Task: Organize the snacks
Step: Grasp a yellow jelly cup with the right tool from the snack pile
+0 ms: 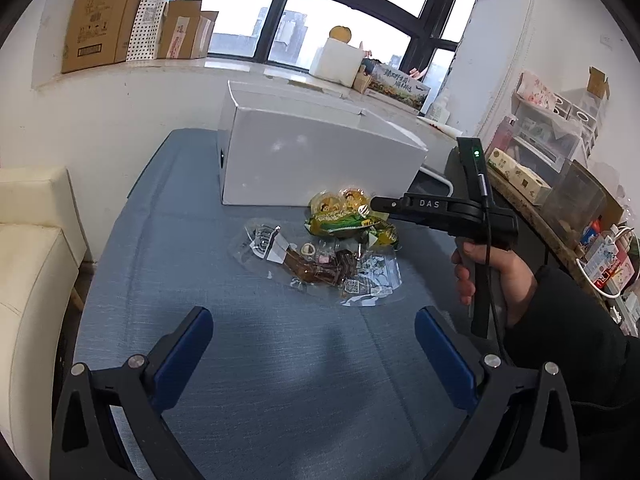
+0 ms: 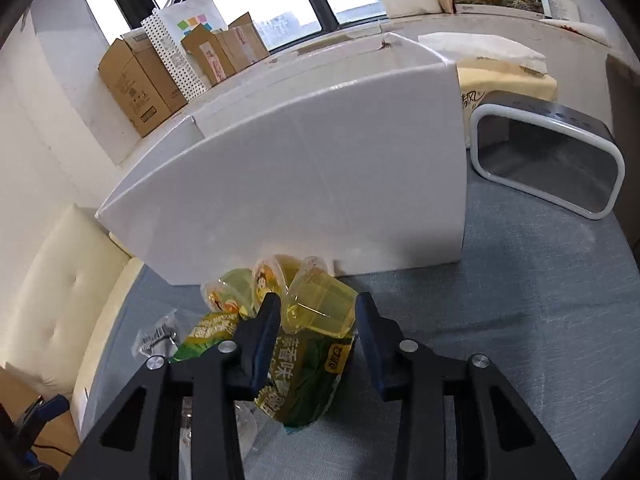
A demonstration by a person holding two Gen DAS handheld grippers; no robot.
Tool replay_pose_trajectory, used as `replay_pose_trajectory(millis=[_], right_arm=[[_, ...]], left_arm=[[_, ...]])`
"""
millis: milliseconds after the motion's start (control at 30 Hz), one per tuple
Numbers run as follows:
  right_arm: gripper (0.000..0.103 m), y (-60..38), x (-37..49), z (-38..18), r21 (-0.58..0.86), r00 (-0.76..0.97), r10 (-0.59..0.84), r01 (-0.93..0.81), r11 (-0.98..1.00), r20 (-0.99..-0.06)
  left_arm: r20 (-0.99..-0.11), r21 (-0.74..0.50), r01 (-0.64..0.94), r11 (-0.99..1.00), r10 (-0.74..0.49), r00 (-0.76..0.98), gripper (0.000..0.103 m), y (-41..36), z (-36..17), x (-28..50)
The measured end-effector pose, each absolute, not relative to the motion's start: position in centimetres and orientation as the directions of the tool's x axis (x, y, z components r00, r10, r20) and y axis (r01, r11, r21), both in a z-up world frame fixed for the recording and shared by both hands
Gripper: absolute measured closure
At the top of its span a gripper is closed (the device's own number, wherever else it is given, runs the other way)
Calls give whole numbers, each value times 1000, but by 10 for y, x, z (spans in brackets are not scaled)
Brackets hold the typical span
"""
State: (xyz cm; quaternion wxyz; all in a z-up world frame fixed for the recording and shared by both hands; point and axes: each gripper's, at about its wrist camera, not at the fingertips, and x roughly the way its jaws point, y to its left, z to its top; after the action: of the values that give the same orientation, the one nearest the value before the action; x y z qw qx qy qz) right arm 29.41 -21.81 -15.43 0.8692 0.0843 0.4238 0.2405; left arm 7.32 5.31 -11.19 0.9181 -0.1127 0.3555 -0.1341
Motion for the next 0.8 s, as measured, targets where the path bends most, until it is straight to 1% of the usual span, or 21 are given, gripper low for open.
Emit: replay_pose_trajectory(millis=[300, 333, 400, 467, 533, 600, 700, 733, 800], right_arm=[[63, -231, 284, -148, 356, 547, 487, -334, 873, -681], [63, -231, 282, -147, 345, 550, 479, -334, 877, -684], [63, -225, 281, -147, 278, 551, 433, -344, 897, -714], [61, -222, 282, -150, 242, 557, 400, -338, 910, -728], [58, -221, 290, -156, 252, 534, 395, -322, 913, -748], [59, -218, 296, -161, 249, 529, 392, -323, 913, -753], [61, -217, 302, -165, 249, 534, 397, -329, 911, -747], [65, -219, 302, -165, 258, 538, 403, -326, 909, -741], [66, -223, 300, -163, 268, 543, 413, -328, 906, -731]], left_arm=[[-630, -306, 152, 940, -320, 708, 0, 55, -113, 76], [-632, -306, 151, 940, -319, 706, 0, 54, -114, 78], [-636, -307, 154, 939, -323, 701, 0, 50, -116, 80], [-635, -307, 162, 938, -328, 699, 0, 47, -116, 81], [-635, -297, 179, 938, -334, 697, 0, 42, -115, 79], [-638, -282, 181, 942, -325, 698, 0, 41, -114, 79], [-638, -285, 177, 942, -324, 699, 0, 43, -113, 79], [-638, -286, 171, 943, -320, 701, 0, 44, -113, 80], [-637, -293, 168, 941, -323, 700, 0, 46, -114, 81]])
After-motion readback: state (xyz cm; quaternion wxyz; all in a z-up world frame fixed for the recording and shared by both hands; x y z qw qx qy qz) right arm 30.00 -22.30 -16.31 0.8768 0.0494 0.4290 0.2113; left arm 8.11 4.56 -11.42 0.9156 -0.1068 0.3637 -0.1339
